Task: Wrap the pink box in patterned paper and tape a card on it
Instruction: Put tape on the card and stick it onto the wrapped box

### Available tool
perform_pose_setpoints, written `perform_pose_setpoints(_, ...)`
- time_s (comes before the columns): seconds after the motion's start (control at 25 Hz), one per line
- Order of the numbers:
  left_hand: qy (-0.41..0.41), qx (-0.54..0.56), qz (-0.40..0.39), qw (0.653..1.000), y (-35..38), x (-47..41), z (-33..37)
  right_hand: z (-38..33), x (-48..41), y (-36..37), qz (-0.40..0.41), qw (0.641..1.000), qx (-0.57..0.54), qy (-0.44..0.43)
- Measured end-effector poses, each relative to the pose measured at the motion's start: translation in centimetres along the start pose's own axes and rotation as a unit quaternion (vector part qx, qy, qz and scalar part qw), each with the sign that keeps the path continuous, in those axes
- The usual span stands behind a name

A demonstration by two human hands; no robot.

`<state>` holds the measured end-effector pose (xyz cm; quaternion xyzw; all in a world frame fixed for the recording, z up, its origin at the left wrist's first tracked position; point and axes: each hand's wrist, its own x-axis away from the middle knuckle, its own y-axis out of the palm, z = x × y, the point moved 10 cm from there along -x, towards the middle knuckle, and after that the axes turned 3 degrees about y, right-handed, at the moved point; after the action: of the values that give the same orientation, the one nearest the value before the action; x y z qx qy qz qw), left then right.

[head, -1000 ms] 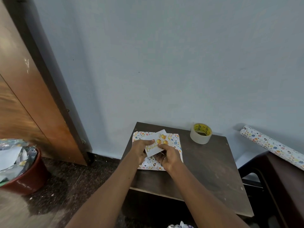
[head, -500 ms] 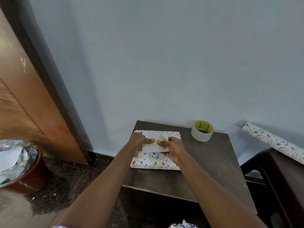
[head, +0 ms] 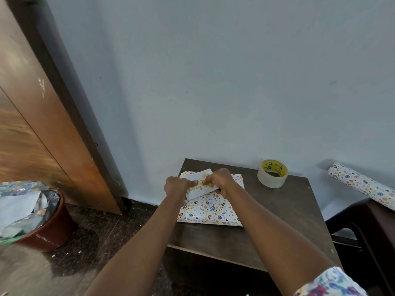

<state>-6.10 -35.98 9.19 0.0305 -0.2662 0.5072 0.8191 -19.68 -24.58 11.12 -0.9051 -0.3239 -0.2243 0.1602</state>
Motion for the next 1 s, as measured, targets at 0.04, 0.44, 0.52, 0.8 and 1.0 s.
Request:
perform_pose_setpoints(0.04, 0.004, -0.010, 0.013, 1.000, -0.4, 0.3, 0.3, 0.0, -0.2, 0.3, -0.010, 1.000, -0.001, 0.005)
perform_pose_setpoints(0.44, 0.070, -0.172, 0.062, 0.981, 0.0, 1.0, 1.2, -0.9, -1.7, 0.7, 0.065, 0.974, 0.211, -0.050)
perform_pose_setpoints(0.52, 0.089, -0.179, 0.071, 0.977, 0.0, 1.2, 1.5, -1.0, -1.9, 0.6, 0.067, 0.971, 0.224, -0.048)
perform_pose_setpoints(0.8, 0.146, -0.222, 0.091, 0.960, 0.5, 1.8, 1.9, -1.0, -2.2, 0.2, 0.081, 0.955, 0.283, -0.044)
perform_pose_setpoints(1.0, 0.165, -0.249, 0.091, 0.950, 0.6, 1.4, 1.8, -1.1, -2.2, 0.2, 0.104, 0.934, 0.339, -0.046)
